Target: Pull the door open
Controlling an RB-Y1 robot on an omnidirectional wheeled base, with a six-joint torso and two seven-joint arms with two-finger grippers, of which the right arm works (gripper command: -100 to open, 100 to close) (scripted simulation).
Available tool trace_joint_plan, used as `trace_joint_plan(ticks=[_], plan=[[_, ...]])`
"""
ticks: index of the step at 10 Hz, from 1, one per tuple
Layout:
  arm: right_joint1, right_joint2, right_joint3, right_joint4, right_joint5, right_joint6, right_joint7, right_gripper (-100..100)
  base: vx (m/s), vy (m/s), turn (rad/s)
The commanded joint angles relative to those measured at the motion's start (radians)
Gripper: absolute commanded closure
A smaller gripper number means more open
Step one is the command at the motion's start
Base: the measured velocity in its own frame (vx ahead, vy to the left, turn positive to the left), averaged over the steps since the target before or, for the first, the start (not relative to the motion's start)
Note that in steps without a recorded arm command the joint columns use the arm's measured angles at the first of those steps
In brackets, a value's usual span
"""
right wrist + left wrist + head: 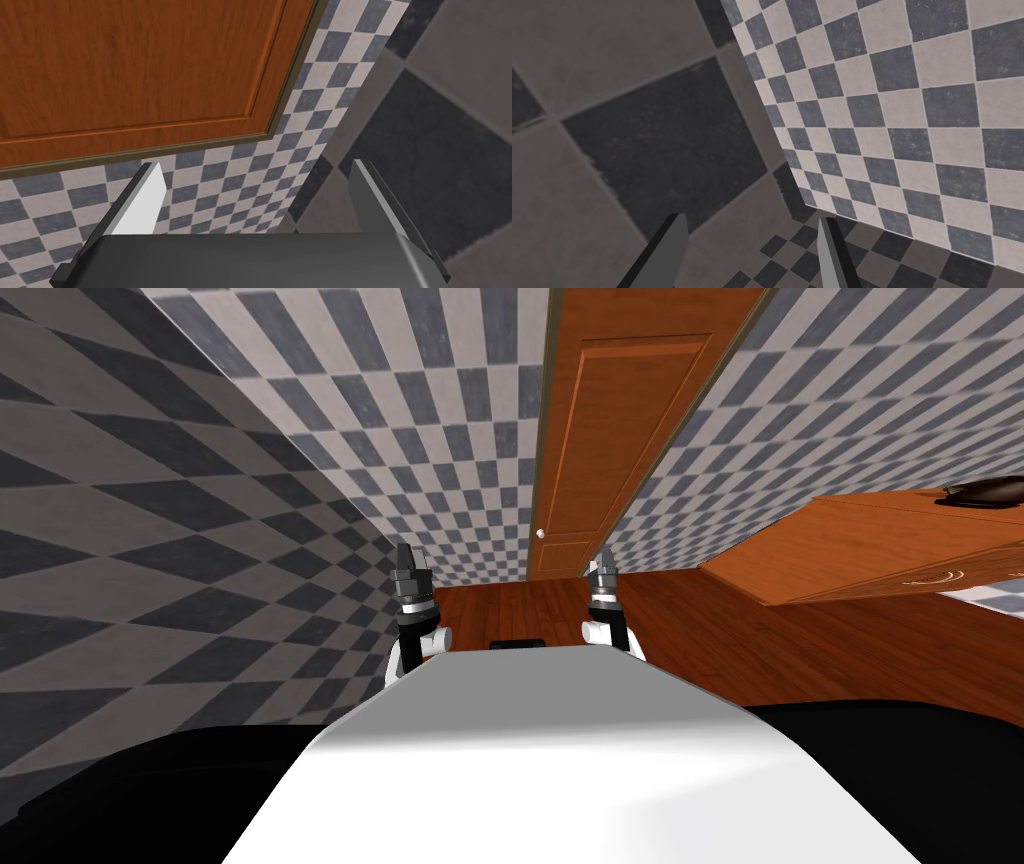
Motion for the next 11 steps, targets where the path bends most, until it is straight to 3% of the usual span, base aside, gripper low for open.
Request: trace_joint_plan(ticks=[1, 11], plan=[[-0.008, -0.005, -0.004, 0.029, 0.012, -0.011, 0.029, -100, 0.119, -0.007, -0.004], [-0.073, -0.029, -0.028, 0.218, 0.085, -0.072, 0.194, -100, 0.101, -0.004, -0.008]])
